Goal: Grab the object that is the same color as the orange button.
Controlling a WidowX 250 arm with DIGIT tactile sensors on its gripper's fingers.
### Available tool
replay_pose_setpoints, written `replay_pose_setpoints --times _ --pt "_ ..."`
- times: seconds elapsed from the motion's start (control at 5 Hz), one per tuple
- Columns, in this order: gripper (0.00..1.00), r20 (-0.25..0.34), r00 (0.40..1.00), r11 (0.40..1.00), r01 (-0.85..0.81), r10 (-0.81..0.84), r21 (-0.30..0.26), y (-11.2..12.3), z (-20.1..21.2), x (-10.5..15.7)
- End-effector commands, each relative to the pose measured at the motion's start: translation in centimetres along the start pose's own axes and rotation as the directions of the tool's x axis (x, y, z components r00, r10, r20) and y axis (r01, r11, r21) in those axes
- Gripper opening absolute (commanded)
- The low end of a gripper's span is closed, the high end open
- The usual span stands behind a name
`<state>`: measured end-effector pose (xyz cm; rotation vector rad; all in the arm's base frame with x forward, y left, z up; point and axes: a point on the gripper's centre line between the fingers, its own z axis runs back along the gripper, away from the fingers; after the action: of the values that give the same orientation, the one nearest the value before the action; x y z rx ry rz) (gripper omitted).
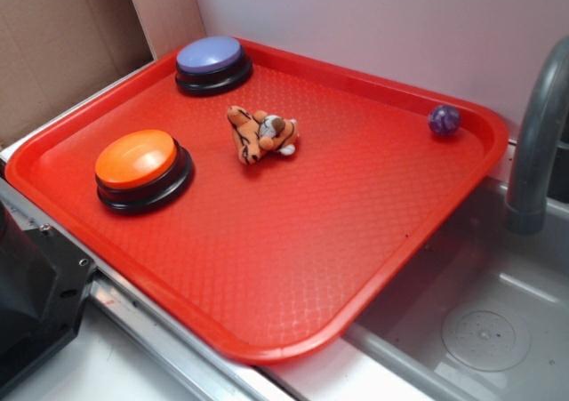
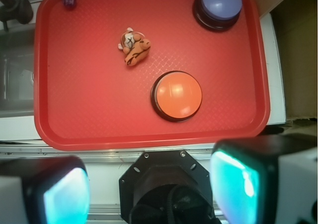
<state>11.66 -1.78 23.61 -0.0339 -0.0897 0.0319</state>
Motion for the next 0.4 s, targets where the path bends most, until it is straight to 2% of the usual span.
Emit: replay_pose_setpoints --times 0.0,0.2 --pt "1.0 0.0 1.0 1.0 0.0 0.0 0.0 0.0 0.0 0.0" --pt "1.0 -0.031 0.999 1.0 0.026 -0.026 -0.002 0.7 -2.4 2.0"
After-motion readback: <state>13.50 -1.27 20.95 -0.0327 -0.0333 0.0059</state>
